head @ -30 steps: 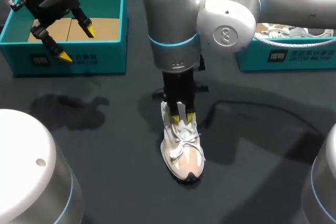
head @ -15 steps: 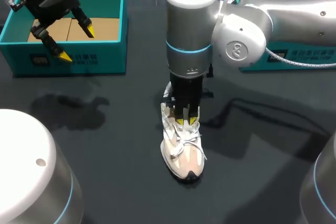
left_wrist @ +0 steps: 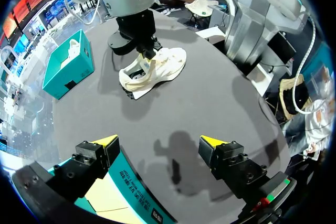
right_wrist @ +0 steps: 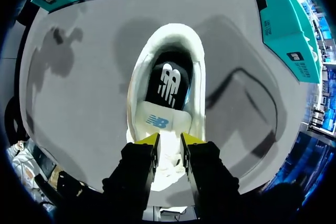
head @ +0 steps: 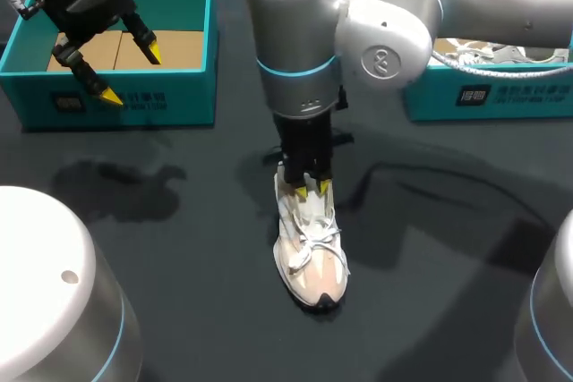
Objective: Take the shoe out of the shoebox, open the shoe tongue, remove and reinsert the insole, then place the shoe into the shoebox
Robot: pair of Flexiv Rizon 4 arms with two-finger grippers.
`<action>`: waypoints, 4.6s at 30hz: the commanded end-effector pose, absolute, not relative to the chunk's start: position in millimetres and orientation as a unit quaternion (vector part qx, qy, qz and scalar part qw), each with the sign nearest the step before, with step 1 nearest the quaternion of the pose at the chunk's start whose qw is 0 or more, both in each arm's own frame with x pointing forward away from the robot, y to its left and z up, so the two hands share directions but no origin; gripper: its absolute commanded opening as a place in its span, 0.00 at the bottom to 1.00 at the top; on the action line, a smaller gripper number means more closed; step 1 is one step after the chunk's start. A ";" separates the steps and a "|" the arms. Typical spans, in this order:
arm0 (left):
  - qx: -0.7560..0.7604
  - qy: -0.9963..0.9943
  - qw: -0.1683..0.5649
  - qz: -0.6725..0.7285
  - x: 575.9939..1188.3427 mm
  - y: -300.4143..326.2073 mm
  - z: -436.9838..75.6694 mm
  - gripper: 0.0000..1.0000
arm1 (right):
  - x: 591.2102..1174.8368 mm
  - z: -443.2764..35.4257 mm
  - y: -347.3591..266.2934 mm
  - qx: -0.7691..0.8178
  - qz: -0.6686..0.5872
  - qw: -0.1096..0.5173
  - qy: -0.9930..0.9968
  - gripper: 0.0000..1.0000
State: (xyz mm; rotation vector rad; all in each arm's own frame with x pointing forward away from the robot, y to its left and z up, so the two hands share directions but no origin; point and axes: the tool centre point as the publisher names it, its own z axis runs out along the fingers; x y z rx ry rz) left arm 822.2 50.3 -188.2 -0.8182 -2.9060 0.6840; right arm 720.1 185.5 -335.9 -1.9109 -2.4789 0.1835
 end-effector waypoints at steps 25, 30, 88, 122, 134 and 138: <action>-0.265 -0.939 0.024 0.220 822.8 50.2 -188.0 1.00 | 751.7 -260.6 203.1 -0.153 0.003 -0.091 -0.984 1.00; -0.265 -0.939 0.024 0.220 822.8 50.2 -188.0 1.00 | 750.3 -260.0 203.1 -0.170 0.015 -0.079 -0.982 1.00; -0.265 -0.939 0.024 0.220 822.8 50.2 -188.0 1.00 | 843.7 -350.3 188.3 0.050 0.020 -0.085 -0.995 0.96; -0.265 -0.939 0.024 0.220 822.8 50.2 -188.0 1.00 | 851.3 -383.6 196.2 0.062 -0.010 -0.047 -0.997 0.70; -0.265 -0.939 0.024 0.220 822.8 50.2 -188.0 1.00 | 848.0 -391.9 196.4 0.062 -0.015 -0.035 -0.997 0.48; -0.265 -0.939 0.024 0.220 822.8 50.2 -188.0 1.00 | 846.2 -391.3 195.8 0.061 -0.014 -0.033 -0.997 0.20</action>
